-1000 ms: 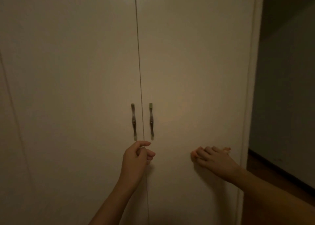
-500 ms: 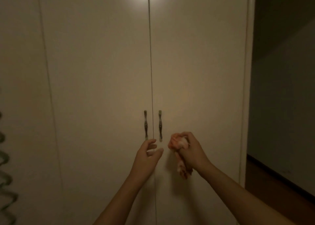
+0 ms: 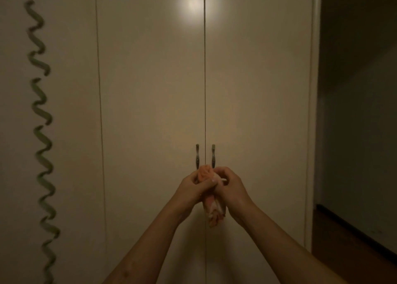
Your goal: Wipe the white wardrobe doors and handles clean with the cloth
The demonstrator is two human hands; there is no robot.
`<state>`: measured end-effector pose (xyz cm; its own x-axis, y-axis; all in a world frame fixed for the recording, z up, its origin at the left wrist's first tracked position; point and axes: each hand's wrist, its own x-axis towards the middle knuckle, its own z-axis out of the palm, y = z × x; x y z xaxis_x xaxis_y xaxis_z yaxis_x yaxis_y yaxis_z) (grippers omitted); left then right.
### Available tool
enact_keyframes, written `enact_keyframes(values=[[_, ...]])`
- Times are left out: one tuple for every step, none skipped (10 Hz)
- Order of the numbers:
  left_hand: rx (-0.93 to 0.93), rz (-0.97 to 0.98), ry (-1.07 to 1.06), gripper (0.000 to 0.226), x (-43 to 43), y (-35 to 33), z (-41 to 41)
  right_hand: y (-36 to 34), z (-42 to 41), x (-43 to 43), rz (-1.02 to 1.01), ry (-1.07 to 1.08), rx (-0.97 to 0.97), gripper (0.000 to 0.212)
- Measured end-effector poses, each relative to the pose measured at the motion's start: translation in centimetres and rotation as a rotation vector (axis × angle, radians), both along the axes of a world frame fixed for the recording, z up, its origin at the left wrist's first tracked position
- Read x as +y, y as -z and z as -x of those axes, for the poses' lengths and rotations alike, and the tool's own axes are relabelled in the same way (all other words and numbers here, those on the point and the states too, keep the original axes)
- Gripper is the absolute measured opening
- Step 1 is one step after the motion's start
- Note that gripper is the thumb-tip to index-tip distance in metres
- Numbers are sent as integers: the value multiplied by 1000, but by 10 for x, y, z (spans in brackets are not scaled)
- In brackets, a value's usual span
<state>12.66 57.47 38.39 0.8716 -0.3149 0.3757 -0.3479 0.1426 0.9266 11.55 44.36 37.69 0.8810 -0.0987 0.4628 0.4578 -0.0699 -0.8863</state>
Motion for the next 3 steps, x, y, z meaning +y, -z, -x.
enact_keyframes(values=[[1, -21, -39, 28, -1, -2, 5, -2, 7, -8, 23, -5, 5, 23], [-2, -49, -128, 32, -2, -6, 10, 0, 12, -16, 137, -7, 13, 22], [-5, -41, -180, 26, -5, -10, 10, -12, 14, -28, 324, 22, 18, 28]])
